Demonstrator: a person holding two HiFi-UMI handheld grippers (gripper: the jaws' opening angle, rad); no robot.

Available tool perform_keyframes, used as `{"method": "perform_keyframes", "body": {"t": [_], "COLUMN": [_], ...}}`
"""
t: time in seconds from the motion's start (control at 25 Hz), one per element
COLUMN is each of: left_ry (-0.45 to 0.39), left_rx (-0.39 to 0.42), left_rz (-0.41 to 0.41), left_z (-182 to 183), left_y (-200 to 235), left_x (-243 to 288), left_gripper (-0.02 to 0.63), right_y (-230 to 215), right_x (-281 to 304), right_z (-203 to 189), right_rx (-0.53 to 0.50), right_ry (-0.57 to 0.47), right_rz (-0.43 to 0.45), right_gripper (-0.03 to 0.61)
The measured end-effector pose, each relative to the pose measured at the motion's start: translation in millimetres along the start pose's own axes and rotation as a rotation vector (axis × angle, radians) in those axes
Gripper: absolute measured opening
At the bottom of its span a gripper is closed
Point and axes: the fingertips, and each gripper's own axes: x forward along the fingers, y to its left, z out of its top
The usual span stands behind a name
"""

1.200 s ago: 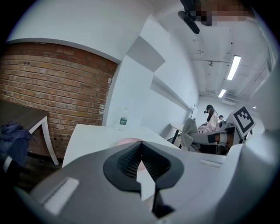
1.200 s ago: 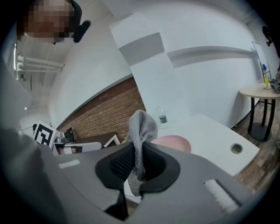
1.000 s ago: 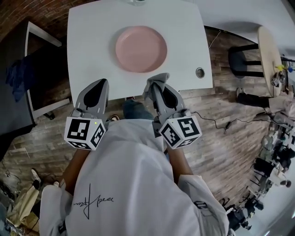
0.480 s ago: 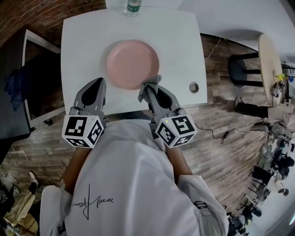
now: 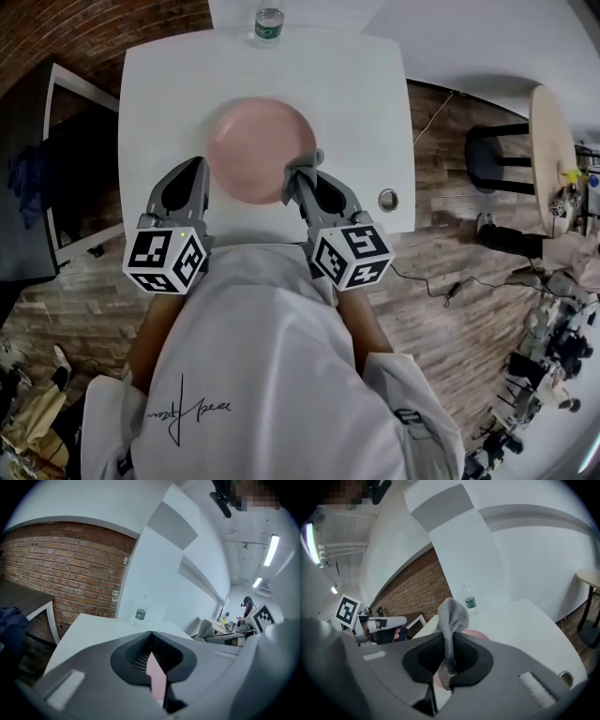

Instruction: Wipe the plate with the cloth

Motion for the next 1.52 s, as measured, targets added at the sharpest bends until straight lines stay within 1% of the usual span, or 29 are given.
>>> {"method": "perform_keyframes", "body": {"t": [0.16,0.28,0.36,0.52,0.72,0.92,1.08,1.16,1.32,1.52], "left_ry": [0.022,0.048,0.063,0.101,0.150,0.229,0.313,0.338,0.372,0.409], "left_rx": [-0.016,-0.030,-0.039,-0.043,-0.066,-0.096,-0.120,-0.124,-0.140,-0.159], "left_rz": [0.027,0.052,0.066,0.075,0.088,0.121,0.124,0.122,0.119,0.117], "left_z": [-6,-16,-23,-37,-55,-80,-103,-110,-123,-139], "left_y": [6,16,24,30,43,65,73,73,74,79], "left_x": [8,10,12,21,29,37,47,51,60,69], "left_gripper": [0.012,0.012,0.011,0.011,0.012,0.011,0.012,0.012,0.066,0.092], "right_y": [-13,-17,-17,-21,-34,-45,-52,-54,-57,-70], "right_x": [15,28,37,52,69,84,93,98,106,120], "right_z": [-4,-11,-16,-26,-40,-45,-47,-50,-61,-66], "right_rx": [-0.017,-0.013,-0.033,-0.088,-0.102,-0.077,-0.068,-0.065,-0.067,-0.057], "right_ry": [0.046,0.081,0.111,0.167,0.222,0.247,0.264,0.291,0.342,0.369], "right_rz": [-0.008,-0.006,-0.008,-0.011,-0.046,-0.074,-0.087,-0.080,-0.076,-0.131], "right_gripper": [0.029,0.023,0.020,0.020,0.020,0.020,0.020,0.020,0.020,0.020]}}
